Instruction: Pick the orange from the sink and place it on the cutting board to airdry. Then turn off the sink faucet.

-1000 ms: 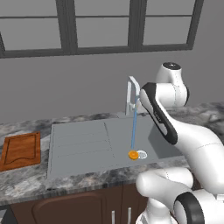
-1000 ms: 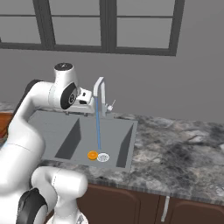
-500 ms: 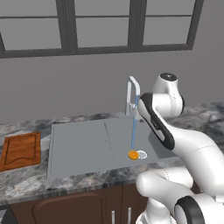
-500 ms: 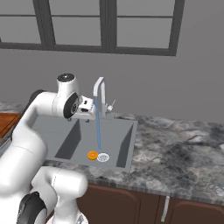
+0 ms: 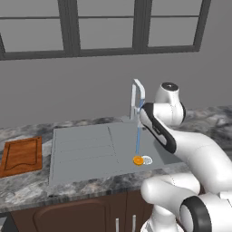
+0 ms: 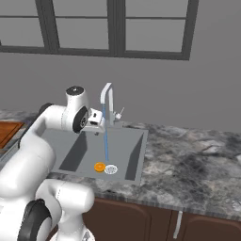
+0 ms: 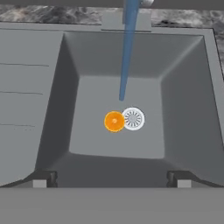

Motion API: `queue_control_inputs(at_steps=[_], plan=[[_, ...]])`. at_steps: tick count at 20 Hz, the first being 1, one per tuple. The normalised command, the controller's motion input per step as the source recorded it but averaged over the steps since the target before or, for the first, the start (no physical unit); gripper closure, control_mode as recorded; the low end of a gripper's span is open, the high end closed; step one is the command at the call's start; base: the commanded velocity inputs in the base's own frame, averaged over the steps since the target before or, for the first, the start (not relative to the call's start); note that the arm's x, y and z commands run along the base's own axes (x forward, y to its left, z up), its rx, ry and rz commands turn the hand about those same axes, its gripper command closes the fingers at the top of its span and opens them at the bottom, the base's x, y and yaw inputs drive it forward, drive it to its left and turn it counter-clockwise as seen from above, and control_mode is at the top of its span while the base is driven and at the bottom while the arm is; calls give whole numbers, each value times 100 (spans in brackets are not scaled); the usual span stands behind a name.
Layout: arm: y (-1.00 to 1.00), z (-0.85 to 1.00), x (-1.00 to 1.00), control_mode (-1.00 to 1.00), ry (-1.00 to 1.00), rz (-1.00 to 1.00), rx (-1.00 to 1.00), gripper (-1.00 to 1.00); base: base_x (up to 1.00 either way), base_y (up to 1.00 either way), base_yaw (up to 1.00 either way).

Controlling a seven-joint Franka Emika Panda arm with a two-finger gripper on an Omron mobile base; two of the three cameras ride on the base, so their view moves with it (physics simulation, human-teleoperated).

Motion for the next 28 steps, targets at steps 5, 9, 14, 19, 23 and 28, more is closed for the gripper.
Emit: queue_control_inputs(at_steps=[5, 9, 14, 19, 23, 28], plan=[[0, -36, 10, -100, 0, 0, 0, -100, 0, 0, 0], [-2, -36, 9, -100, 0, 0, 0, -100, 0, 0, 0], [0, -37, 12, -100, 0, 0, 0, -100, 0, 0, 0], [0, -36, 11, -100, 0, 0, 0, -100, 0, 0, 0], [0, -35, 5, -100, 0, 0, 0, -100, 0, 0, 0], [0, -31, 0, -100, 0, 0, 0, -100, 0, 0, 0]])
